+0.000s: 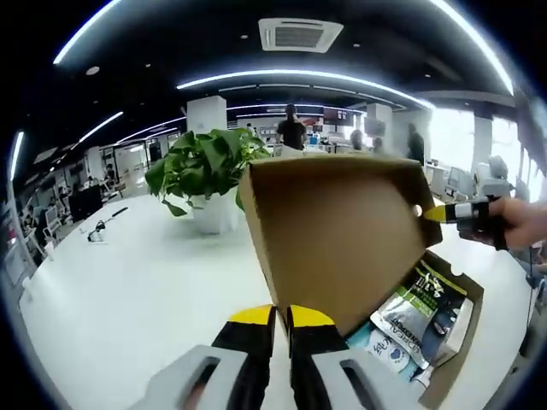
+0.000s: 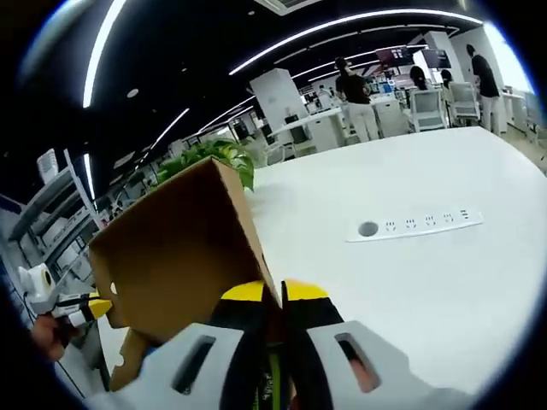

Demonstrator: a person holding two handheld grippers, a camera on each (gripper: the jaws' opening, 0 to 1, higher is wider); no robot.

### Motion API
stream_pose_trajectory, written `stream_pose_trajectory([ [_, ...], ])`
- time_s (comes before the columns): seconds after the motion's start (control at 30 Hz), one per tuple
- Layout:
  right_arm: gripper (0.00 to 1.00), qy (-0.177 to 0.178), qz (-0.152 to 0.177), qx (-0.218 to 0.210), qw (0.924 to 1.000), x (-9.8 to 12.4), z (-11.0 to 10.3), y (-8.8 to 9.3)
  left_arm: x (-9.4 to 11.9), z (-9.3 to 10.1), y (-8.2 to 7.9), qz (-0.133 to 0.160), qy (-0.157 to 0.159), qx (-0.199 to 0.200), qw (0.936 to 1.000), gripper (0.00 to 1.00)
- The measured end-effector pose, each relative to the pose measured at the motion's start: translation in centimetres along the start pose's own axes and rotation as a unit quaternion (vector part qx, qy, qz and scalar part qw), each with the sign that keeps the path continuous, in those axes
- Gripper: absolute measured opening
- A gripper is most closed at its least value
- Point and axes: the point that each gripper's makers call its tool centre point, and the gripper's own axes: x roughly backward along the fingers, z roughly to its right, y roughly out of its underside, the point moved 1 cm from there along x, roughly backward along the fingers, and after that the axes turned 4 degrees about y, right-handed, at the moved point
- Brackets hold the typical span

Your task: Operate the shoe box by opening the lid, removing the specified soft item, and placing it in the target area until the item is outside and the box remains undamaged.

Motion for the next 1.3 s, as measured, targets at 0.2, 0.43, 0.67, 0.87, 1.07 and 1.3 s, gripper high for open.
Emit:
stream_pose_trajectory([
  [0.2,0.02,0.006,-0.003,-0.023,0.9997,-0.4,-0.3,0.5,-1.3,-0.7,0.3,-0.008,0.000,0.000,1.0000,0.05],
  [0.43,0.01,0.013,-0.018,-0.034,0.9992,-1.0,0.0,1.2,-2.5,-1.2,0.7,-0.024,-0.002,0.009,0.9997,0.06],
  [0.67,0.01,0.024,-0.025,-0.037,0.9987,-1.3,0.2,1.8,-3.3,-1.5,1.2,-0.040,0.000,0.018,0.9990,0.07],
  [0.87,0.01,0.037,-0.042,-0.045,0.9975,-1.4,0.8,2.6,-4.1,-1.5,1.7,-0.063,0.002,0.032,0.9975,0.09],
  [1.07,0.01,0.043,-0.051,-0.051,0.9965,-1.3,1.0,3.0,-4.3,-1.4,2.1,-0.073,0.001,0.039,0.9966,0.09],
  [1.3,0.01,0.046,-0.063,-0.060,0.9952,-1.5,1.4,3.4,-4.6,-1.3,2.4,-0.082,-0.001,0.053,0.9952,0.10],
])
